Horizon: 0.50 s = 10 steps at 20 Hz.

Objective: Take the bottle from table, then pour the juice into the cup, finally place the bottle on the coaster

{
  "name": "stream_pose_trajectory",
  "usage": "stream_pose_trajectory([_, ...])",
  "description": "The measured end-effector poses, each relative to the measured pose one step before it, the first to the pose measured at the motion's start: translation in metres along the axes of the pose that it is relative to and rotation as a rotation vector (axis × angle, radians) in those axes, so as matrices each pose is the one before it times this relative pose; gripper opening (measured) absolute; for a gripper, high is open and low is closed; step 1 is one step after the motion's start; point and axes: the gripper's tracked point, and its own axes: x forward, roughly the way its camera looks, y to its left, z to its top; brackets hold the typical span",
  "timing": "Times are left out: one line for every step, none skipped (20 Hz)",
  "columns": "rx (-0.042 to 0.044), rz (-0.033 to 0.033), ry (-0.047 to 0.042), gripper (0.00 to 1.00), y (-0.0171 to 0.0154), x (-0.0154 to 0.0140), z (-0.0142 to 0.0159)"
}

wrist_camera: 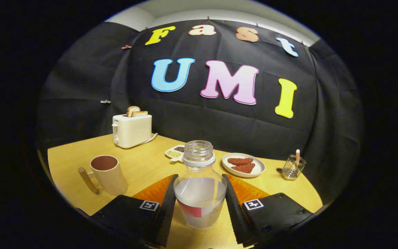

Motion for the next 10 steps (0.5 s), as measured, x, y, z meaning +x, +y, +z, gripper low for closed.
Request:
stream_pose_trajectory([-0.04183,0.00889,-0.00478,0.73,0.00210,0.00122,0.00581])
stream_pose_trajectory([-0.04266,0.00613,-0.00243,0.73,0.00313,0.00177,0.00561])
stream_pose_trajectory([-0.04310,0.00403,0.00001,0.73,0.00270,0.00252,0.00436])
stream_pose_trajectory([-0.04363,-0.00486,0.00504,0.74,0.00221,0.00354,0.00341])
stream_pose_trajectory([-0.03290,-0.00047,0.00808,0.74,0.00302,0.00338,0.00257])
stream_pose_trajectory([-0.02610,0.00248,0.00579,0.73,0.00528,0.00414,0.00379])
stream_pose_trajectory([-0.03107,0.00119,0.00317,0.73,0.00512,0.00324,0.00429])
stream_pose_trajectory([-0.03973,-0.00055,-0.00158,0.73,0.00520,0.00163,0.00534])
stream_pose_trajectory([-0.04485,0.00381,-0.00806,0.73,0.00622,0.00245,0.00689])
stream_pose_trajectory([-0.04548,0.00513,-0.00615,0.73,0.00767,0.00244,0.00586])
